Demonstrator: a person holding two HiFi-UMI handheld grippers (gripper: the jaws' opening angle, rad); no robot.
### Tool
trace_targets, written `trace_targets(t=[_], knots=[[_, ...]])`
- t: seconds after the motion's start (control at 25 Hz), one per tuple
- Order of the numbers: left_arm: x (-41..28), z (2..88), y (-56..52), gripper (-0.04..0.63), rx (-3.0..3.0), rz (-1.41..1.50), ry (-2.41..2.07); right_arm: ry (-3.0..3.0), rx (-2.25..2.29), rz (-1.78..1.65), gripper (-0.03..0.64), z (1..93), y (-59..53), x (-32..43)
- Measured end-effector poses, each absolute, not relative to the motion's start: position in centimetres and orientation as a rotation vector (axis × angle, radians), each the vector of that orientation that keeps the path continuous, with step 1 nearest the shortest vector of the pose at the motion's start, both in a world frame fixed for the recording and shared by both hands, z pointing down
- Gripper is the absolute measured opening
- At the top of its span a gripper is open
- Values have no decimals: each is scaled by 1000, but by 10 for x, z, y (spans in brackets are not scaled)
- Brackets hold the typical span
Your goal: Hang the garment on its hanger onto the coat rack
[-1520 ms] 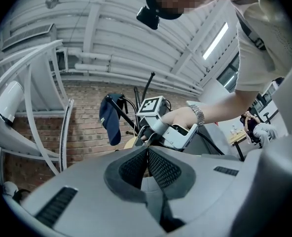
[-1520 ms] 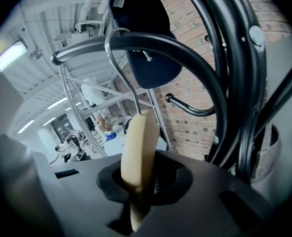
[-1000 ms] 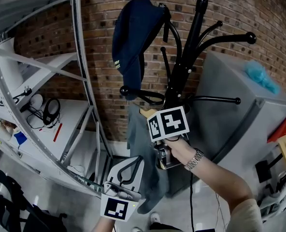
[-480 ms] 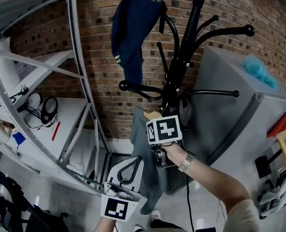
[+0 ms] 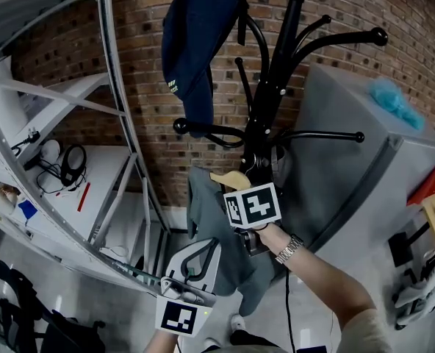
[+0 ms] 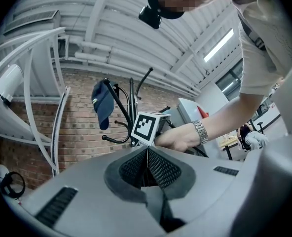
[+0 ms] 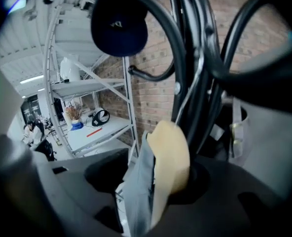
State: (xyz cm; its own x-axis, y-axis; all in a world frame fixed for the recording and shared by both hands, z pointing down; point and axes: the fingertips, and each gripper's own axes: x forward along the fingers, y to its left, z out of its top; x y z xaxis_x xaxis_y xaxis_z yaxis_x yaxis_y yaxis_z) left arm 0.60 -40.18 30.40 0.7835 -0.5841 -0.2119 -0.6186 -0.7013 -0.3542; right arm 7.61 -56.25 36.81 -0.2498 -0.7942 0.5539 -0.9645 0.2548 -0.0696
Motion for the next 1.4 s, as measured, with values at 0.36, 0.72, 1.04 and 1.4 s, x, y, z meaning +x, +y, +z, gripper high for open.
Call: trace_targets(t=[0.36, 0.72, 1.04, 1.4], knots=[[4, 309, -400, 2, -2586, 106, 914, -2102, 1671, 440, 241, 363, -564, 87], [6, 313, -395, 2, -2597, 102, 922, -2054, 1726, 191, 245, 351, -553, 103], [9, 311, -390, 2, -2576, 87, 897, -2073, 1841, 201, 245, 343, -526, 122], [15, 315, -375, 2, -2593, 92, 892, -2206, 1909, 19, 244, 325, -465, 127]])
